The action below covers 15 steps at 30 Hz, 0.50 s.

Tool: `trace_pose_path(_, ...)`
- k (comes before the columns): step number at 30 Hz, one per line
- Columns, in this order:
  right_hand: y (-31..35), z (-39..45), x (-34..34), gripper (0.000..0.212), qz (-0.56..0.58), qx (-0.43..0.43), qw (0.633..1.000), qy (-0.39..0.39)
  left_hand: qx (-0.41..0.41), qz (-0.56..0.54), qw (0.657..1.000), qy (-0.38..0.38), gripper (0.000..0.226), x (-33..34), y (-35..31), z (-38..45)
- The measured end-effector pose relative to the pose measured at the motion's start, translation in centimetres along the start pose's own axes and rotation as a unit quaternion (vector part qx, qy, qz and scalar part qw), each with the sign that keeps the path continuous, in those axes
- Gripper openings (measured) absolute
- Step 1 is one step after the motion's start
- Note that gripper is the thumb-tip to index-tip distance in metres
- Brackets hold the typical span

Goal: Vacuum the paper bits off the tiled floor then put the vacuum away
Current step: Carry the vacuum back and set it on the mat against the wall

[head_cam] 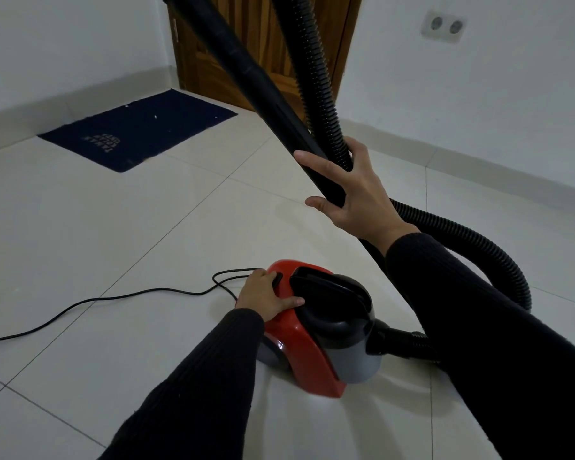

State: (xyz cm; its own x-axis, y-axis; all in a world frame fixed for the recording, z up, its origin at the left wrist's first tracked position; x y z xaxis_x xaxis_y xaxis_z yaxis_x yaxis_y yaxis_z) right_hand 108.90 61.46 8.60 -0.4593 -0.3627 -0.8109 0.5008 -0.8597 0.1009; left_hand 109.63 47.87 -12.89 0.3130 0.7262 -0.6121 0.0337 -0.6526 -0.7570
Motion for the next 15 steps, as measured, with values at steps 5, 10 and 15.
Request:
trace_pose_path(5, -0.1, 0.4, 0.3, 0.069, -0.001, 0.005, 1.000, -0.004, 0.006, -0.009, 0.998, -0.055, 0.089, 0.1, 1.3, -0.4)
trace_pose_path(10, 0.2, 0.6, 0.8, 0.069, 0.003, -0.002, 1.000, -0.002, 0.007, 0.023, 0.997, -0.077, 0.089, 0.2, 2.2, -0.5)
trace_pose_path(15, 0.3, 0.7, 0.8, 0.070, 0.004, -0.008, 1.000, -0.001, -0.015, 0.057, 0.994, -0.093, 0.088, -0.1, 2.8, -1.0)
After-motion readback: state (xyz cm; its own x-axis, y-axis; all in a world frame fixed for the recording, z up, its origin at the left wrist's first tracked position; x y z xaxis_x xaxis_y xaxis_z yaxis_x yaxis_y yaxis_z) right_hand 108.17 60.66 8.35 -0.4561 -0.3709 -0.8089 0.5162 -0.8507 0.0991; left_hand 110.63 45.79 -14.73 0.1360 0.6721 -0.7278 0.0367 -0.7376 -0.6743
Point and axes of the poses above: each hand's wrist, its own z-axis towards the middle knuckle, its own x-axis out of the palm, y = z × x, the point moved 5 cm from there along z, towards the middle knuckle, and after that the axes turned 10 degrees about -z, right-handed, at the moved point
